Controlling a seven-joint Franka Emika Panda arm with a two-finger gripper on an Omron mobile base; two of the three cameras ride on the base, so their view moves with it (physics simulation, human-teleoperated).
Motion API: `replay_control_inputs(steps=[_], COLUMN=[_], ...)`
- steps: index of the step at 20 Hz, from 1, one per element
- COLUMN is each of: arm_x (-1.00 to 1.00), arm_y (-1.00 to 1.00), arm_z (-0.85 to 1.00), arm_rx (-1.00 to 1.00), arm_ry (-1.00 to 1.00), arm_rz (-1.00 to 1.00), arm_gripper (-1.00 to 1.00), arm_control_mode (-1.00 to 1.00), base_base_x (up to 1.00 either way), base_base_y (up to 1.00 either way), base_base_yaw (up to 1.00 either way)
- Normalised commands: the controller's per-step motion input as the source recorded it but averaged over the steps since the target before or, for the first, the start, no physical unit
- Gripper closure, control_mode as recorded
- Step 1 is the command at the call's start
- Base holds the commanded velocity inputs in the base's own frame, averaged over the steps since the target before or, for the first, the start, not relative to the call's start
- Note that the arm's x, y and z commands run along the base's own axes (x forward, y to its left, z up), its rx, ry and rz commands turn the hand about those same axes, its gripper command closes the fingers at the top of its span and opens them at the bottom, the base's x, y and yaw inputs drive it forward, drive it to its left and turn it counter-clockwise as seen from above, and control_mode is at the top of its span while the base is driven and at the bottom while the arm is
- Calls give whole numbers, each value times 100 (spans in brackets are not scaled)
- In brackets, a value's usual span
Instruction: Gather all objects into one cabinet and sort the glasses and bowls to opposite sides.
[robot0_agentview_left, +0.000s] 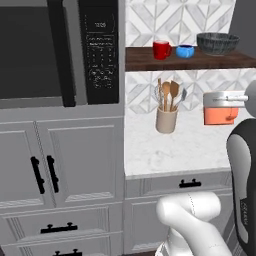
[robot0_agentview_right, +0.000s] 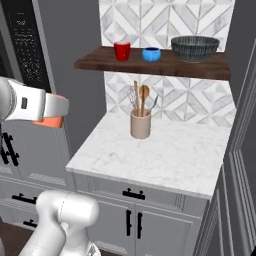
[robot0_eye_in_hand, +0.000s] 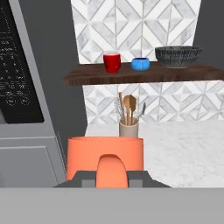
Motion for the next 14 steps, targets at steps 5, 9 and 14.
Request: replay_control_inputs(steps=[5,9,14], arm_x=[0,0,0], arm_y=[0,0,0], arm_z=[0,0,0], arm_rx=[0,0,0], arm_ry=[0,0,0], arm_rz=[0,0,0], arm_gripper=[100,100,100], arm_control_mode=[100,100,100], base_base_x=[42,39,27], base_base_y=[-2,-1,-4], base_base_yaw=[7,5,0])
